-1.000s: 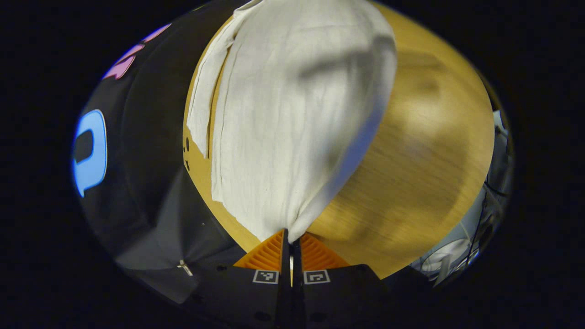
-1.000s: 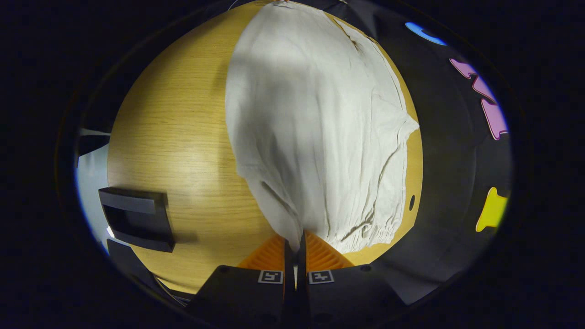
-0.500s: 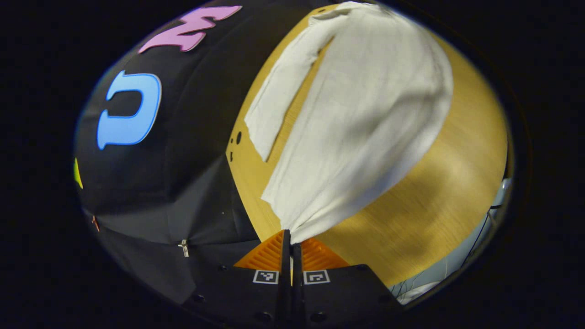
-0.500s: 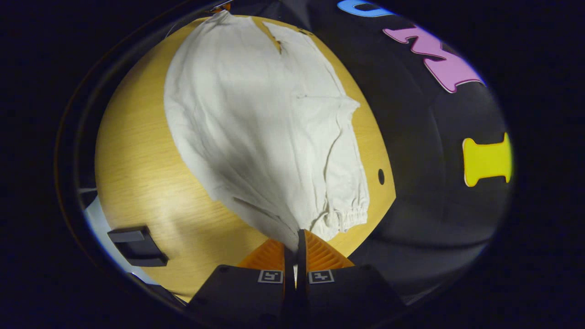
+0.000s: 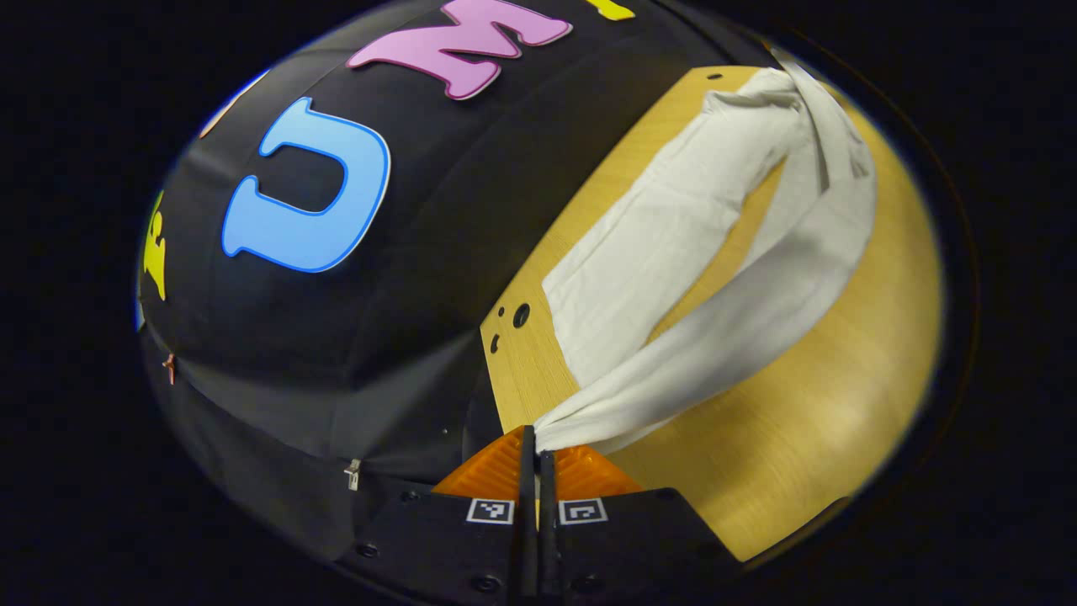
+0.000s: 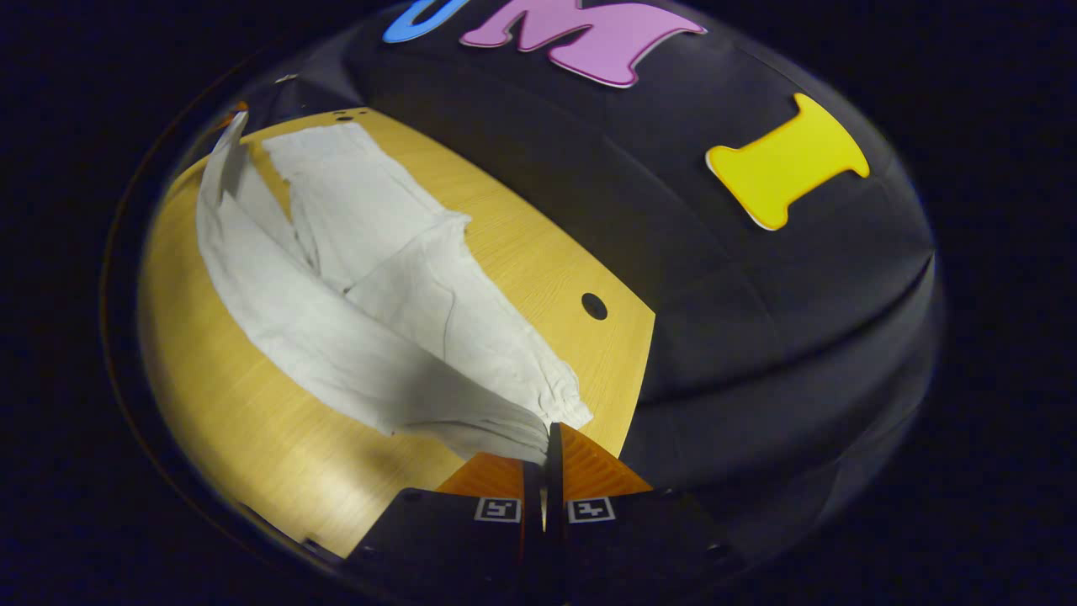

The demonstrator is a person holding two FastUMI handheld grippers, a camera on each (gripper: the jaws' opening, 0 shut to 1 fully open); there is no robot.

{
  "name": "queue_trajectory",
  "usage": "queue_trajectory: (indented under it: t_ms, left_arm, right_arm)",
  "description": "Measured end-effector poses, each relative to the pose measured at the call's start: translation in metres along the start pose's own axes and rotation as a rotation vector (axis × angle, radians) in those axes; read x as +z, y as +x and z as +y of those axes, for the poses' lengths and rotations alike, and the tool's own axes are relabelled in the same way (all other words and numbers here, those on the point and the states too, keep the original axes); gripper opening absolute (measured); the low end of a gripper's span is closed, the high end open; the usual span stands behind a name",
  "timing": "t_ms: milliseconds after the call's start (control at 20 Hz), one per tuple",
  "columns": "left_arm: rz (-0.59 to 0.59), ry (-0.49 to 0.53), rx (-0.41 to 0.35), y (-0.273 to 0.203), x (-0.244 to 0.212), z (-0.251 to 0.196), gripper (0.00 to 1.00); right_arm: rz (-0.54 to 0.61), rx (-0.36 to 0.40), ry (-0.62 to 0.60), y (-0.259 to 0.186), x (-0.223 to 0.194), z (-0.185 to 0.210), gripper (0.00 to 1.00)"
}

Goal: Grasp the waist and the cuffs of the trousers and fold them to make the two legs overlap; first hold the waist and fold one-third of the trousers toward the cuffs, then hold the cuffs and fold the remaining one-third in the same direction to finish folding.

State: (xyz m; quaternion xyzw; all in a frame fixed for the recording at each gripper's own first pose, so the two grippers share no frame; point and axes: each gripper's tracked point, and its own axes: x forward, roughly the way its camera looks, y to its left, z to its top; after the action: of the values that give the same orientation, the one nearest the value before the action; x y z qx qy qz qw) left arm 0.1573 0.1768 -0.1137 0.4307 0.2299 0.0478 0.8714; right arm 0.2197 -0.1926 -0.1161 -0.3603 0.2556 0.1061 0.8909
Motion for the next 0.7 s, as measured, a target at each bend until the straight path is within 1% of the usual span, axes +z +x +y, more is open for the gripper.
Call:
queue_trajectory:
  t_ms: [100,200,350,450,500,550,650,700]
  left_arm:
    - [-0.029,-0.026,0.006,0.022,0.029,0.011,0.05]
    - [-0.058,-0.055,0.003,0.046,0.057,0.022,0.05]
    - [-0.095,-0.132,0.004,0.083,0.091,0.044,0.05]
    - [-0.093,-0.184,0.015,0.113,0.104,0.059,0.05]
    - [-0.089,-0.214,0.018,0.130,0.107,0.064,0.05]
    - [-0.083,-0.240,0.010,0.148,0.110,0.066,0.05]
    - [-0.058,-0.289,-0.029,0.178,0.112,0.057,0.05]
    - [-0.050,-0.334,-0.073,0.190,0.113,0.045,0.05]
  right_arm:
    - [-0.017,-0.001,0.108,0.005,0.018,-0.004,0.05]
    - [-0.036,-0.009,0.167,0.014,0.037,-0.008,0.05]
    - [-0.062,-0.028,0.260,0.031,0.060,-0.022,0.05]
    - [-0.058,-0.054,0.354,0.043,0.069,-0.036,0.05]
    - [-0.055,-0.057,0.417,0.049,0.073,-0.040,0.10]
    - [-0.050,-0.060,0.475,0.053,0.077,-0.046,0.05]
    - [-0.030,-0.072,0.588,0.063,0.078,-0.058,0.05]
    - [-0.008,-0.077,0.654,0.068,0.081,-0.062,0.05]
